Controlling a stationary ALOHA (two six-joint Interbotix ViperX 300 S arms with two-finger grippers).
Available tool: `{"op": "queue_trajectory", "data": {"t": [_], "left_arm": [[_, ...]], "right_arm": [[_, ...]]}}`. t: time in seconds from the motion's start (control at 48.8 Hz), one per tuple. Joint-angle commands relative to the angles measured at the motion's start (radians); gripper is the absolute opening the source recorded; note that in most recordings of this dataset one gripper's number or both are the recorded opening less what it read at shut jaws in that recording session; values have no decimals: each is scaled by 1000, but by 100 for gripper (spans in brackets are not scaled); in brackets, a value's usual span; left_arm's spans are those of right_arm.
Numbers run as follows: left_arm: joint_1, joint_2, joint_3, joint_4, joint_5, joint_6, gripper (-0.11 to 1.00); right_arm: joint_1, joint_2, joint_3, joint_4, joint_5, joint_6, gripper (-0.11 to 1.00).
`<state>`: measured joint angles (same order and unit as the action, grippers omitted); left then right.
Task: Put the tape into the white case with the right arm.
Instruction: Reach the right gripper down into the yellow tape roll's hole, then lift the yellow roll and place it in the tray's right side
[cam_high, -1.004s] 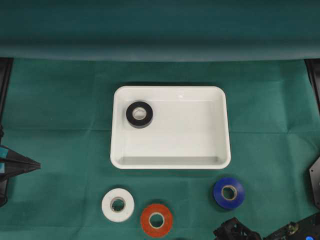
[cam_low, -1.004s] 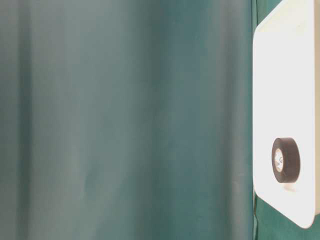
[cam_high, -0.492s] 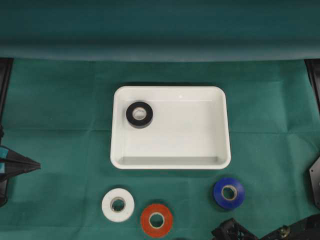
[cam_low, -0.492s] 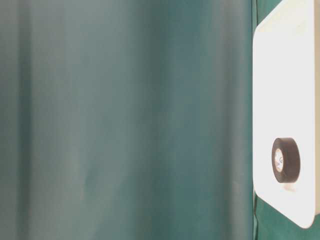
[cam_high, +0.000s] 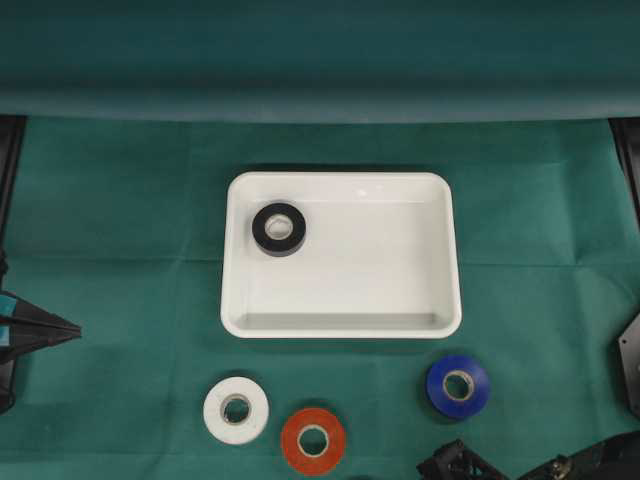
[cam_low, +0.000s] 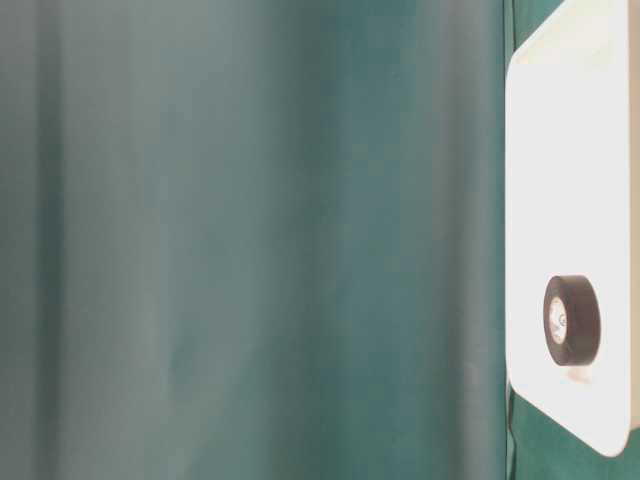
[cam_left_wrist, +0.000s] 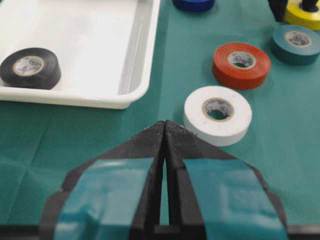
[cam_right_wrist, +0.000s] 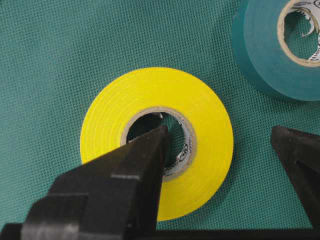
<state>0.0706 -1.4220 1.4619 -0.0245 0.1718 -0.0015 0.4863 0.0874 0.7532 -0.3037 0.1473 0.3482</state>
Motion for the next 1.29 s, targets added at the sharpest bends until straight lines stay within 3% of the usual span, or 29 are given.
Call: {"op": "queue_trajectory", "data": {"t": [0.0,0.143,0.246,0.697,1.004,1.271], "left_arm": [[2,9,-9,0,-9,0,0],[2,9,-9,0,-9,0,0],[2,9,-9,0,-9,0,0],[2,9,-9,0,-9,0,0],[2,9,-9,0,-9,0,0],[2,9,-9,0,-9,0,0]], "right_arm": [[5,-8,-9,0,0,-2,53],[3,-9,-11,3,18,-2,16],[5,-9,-26,3,46,-2,1],[5,-14,-58,6,94,0,1],[12,-112,-132,11,281,0,1],[11,-115,-144,8,291,0,1]]}}
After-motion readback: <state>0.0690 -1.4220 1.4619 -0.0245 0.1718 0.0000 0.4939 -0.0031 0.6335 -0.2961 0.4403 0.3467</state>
